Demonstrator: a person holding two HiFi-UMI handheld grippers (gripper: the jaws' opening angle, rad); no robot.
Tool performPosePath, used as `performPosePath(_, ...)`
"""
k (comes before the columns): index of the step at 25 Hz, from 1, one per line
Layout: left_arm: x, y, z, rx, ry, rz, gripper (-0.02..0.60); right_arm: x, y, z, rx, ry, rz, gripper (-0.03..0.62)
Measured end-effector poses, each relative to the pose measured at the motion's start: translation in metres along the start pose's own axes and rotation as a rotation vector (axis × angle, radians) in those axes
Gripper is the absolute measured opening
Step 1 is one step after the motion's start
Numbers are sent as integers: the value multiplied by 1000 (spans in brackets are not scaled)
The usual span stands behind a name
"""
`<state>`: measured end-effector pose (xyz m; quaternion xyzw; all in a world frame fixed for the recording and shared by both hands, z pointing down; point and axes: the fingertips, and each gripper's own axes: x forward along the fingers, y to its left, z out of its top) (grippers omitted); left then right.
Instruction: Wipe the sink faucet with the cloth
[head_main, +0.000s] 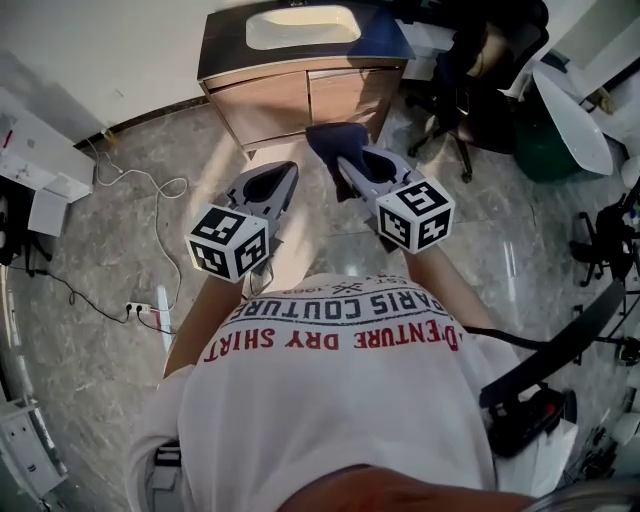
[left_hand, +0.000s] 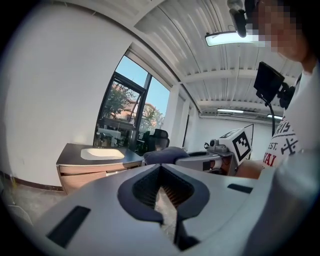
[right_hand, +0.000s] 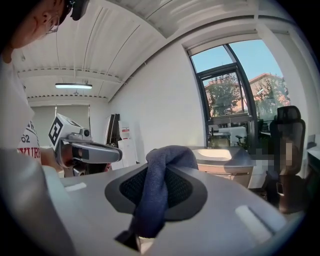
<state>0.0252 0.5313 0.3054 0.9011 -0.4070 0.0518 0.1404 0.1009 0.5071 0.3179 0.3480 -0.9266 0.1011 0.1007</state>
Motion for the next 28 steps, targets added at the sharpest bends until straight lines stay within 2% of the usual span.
performPosePath(7, -13, -23, -2, 22, -2, 2, 2, -17, 14, -9, -5, 6, 10, 67)
performPosePath(14, -10, -10, -5, 26, 3, 1, 2, -4, 12, -14, 2, 4, 17, 67)
performPosePath(18, -2, 8, 4, 21, 8, -3, 1, 12, 7, -3, 8, 1, 16, 67)
performPosePath(23, -7, 0, 2, 30, 7, -12, 2, 3, 12, -3, 8, -9, 4, 67)
performPosePath(28, 15, 11, 7, 27, 7, -18, 2, 14, -7, -2, 14, -4, 1, 67)
